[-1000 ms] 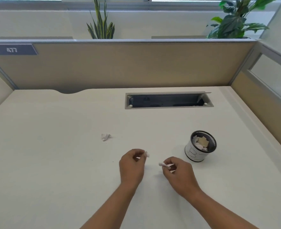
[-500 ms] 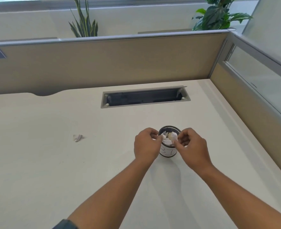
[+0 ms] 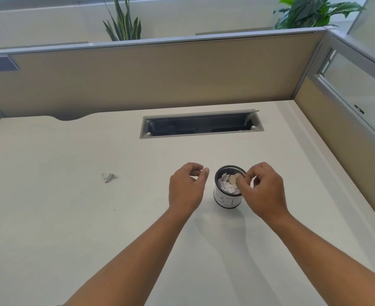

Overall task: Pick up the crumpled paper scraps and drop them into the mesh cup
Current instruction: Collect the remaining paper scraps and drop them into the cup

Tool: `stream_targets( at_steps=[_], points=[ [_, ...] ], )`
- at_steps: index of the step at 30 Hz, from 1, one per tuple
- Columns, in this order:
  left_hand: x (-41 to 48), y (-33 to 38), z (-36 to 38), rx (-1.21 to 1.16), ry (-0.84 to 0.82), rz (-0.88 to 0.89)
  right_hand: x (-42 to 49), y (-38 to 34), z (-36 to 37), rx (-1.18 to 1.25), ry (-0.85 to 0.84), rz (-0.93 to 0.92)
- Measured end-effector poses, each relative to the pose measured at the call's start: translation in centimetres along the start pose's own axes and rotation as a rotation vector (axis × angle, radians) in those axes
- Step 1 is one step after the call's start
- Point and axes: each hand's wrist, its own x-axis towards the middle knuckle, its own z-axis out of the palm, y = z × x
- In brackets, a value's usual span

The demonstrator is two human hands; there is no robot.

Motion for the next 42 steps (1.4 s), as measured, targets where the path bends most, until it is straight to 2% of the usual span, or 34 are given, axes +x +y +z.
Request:
stream_targets(
  at_steps=[4, 8, 12, 16, 19, 24, 29, 36, 40, 42],
  points=[
    [0.8, -3.2, -2.7, 0.045, 0.061, -0.046, -1.2, -0.9, 0.1, 0.100, 0.088, -0.074],
    [2.0, -7.0, -6.4, 0.157, 0.146, -0.097, -3.9, -1.4, 1.3, 0.199, 0.051, -0.082],
    [3.7, -10.3, -10.4, 0.299, 0.228, -0.133, -8.1, -1.2, 4.0, 0.170, -0.166, -0.065],
    [6.4, -12.9, -14.7, 0.446, 0.323, -0.122, -11.6, -1.8, 7.3, 0.159, -0.474, 0.122],
    [8.6, -14.6, -17.3, 0.515, 0.318, -0.180, -12.9, -2.4, 9.1, 0.137, -0.550, 0.180],
    [11.0, -16.9, -19.2, 0.488, 0.159, -0.273, -13.3, -4.1, 11.1, 0.134, -0.521, 0.280],
    [11.1, -16.2, -19.5, 0.409, 0.068, -0.126, -13.4, -5.6, 12.7, 0.145, -0.465, 0.335],
    [4.5, -11.8, -16.3, 0.019, -0.012, 0.036, -12.3, -8.6, 14.3, 0.284, -0.368, 0.432],
    [0.8, -12.2, -14.2, 0.037, -0.020, 0.008, -10.2, -8.3, 13.8, 0.228, -0.258, 0.465],
    [-0.6, -13.5, -13.9, 0.169, -0.034, 0.026, -8.7, -7.3, 13.5, 0.159, -0.273, 0.453]
  ],
)
